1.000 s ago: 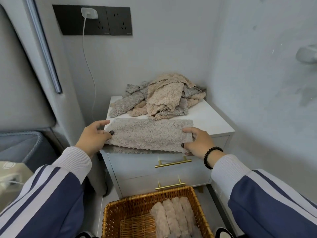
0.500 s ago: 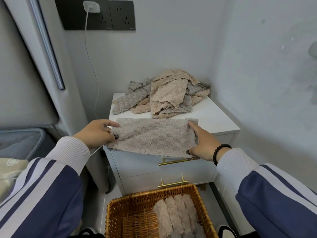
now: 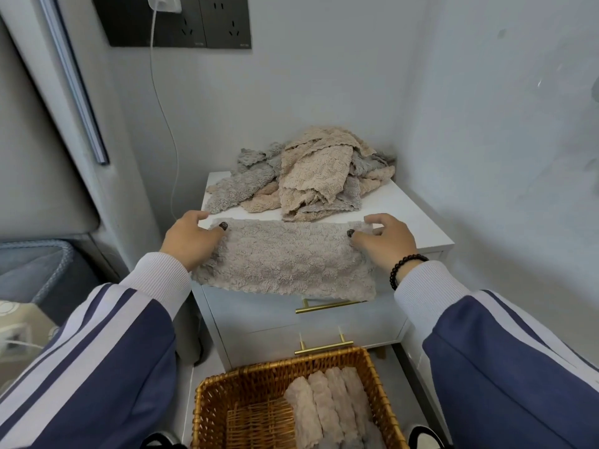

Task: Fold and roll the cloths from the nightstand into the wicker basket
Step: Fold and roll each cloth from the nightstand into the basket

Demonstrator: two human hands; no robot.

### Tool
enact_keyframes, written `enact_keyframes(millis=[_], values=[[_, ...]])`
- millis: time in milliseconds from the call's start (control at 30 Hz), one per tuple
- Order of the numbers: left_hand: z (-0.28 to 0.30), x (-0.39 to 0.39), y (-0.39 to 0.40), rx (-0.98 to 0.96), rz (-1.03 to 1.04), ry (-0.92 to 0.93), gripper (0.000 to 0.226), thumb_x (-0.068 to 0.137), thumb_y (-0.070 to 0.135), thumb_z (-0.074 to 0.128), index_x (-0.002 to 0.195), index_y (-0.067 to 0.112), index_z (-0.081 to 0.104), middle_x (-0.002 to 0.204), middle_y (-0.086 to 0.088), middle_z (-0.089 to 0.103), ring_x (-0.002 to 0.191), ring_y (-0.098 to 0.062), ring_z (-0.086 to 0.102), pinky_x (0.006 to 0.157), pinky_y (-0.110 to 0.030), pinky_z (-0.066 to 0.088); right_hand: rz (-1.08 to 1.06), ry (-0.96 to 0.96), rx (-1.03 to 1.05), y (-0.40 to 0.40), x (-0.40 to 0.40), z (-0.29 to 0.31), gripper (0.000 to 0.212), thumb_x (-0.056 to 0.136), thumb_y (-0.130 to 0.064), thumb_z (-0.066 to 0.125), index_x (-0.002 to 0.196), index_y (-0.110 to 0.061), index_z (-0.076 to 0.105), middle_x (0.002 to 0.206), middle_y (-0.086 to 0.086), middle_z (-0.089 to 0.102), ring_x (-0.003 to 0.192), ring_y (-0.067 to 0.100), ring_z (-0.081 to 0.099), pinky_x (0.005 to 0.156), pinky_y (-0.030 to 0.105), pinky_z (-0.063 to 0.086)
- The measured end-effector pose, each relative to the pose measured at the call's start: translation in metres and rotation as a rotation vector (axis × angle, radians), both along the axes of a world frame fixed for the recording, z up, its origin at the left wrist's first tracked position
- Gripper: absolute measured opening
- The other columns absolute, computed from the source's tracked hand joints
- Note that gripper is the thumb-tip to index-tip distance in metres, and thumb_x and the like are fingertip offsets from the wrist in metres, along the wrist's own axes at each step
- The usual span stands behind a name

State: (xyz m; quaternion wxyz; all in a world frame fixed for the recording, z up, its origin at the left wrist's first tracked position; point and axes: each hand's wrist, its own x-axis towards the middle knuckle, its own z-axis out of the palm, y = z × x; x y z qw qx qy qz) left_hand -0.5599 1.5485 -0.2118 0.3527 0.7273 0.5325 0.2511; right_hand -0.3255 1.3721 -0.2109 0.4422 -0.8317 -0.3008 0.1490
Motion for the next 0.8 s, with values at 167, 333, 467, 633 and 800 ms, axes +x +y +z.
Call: enact_keyframes(millis=[167, 333, 467, 633, 800], values=[[-0.006, 0.008, 0.013, -0.001, 0.106, 0.010, 0.040, 0.084, 0.041, 0.069, 0.105, 0.007, 0.069, 0.113, -0.008, 0.065, 0.100, -0.026, 0.059, 0.091, -0.036, 0.048, -0.101, 0.085, -0.003, 0.012, 0.017, -0.005, 0.053, 0.080, -0.021, 0.074, 0.127, -0.011, 0.054, 0.132, 0.008, 0.053, 0.119, 0.024, 0.052, 0.102, 0.034, 0.043], [-0.004, 0.015, 0.016, 0.064, 0.082, 0.180, 0.034, 0.078, 0.042, 0.074, 0.072, 0.012, 0.060, 0.076, -0.007, 0.056, 0.067, -0.021, 0.048, 0.055, -0.027, 0.037, -0.142, 0.120, -0.091, 0.022, 0.027, 0.001, 0.049, 0.078, -0.015, 0.077, 0.120, 0.003, 0.059, 0.129, 0.013, 0.059, 0.117, 0.029, 0.055, 0.098, 0.034, 0.046], [-0.002, 0.022, 0.013, 0.123, 0.059, 0.167, 0.024, 0.080, 0.032, 0.075, 0.088, 0.012, 0.065, 0.089, -0.003, 0.061, 0.082, -0.021, 0.054, 0.069, -0.027, 0.039, -0.159, 0.056, -0.192, 0.031, 0.026, -0.004, 0.044, 0.074, -0.027, 0.080, 0.105, 0.000, 0.063, 0.109, 0.015, 0.064, 0.107, 0.030, 0.059, 0.074, 0.030, 0.049], [-0.005, 0.026, -0.002, 0.216, 0.018, 0.140, 0.020, 0.086, 0.020, 0.068, 0.102, 0.010, 0.062, 0.098, -0.002, 0.055, 0.091, -0.019, 0.049, 0.082, -0.027, 0.038, -0.151, -0.027, -0.257, 0.031, 0.025, -0.009, 0.044, 0.071, -0.035, 0.080, 0.097, -0.006, 0.059, 0.105, 0.011, 0.060, 0.110, 0.029, 0.055, 0.070, 0.028, 0.043], [-0.009, 0.013, -0.015, 0.220, 0.034, -0.008, 0.014, 0.085, 0.017, 0.070, 0.096, 0.012, 0.063, 0.091, -0.002, 0.058, 0.085, -0.021, 0.053, 0.080, -0.027, 0.042, -0.141, -0.032, -0.251, 0.017, 0.021, -0.002, 0.039, 0.072, -0.034, 0.081, 0.069, -0.009, 0.052, 0.073, 0.004, 0.053, 0.077, 0.020, 0.055, 0.060, 0.025, 0.040]])
